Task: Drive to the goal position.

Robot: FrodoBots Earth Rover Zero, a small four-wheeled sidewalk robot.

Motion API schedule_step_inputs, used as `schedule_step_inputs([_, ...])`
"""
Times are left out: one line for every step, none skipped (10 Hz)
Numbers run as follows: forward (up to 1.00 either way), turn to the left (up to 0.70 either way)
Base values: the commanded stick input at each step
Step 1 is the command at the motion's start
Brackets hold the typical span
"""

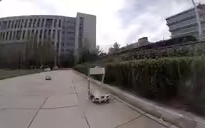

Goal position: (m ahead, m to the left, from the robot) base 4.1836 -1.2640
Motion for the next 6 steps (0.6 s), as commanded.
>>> schedule_step_inputs([0.00, 0.45])
schedule_step_inputs([0.00, 0.45])
schedule_step_inputs([0.00, 0.45])
schedule_step_inputs([0.00, 0.45])
schedule_step_inputs([0.00, 0.45])
schedule_step_inputs([0.00, 0.45])
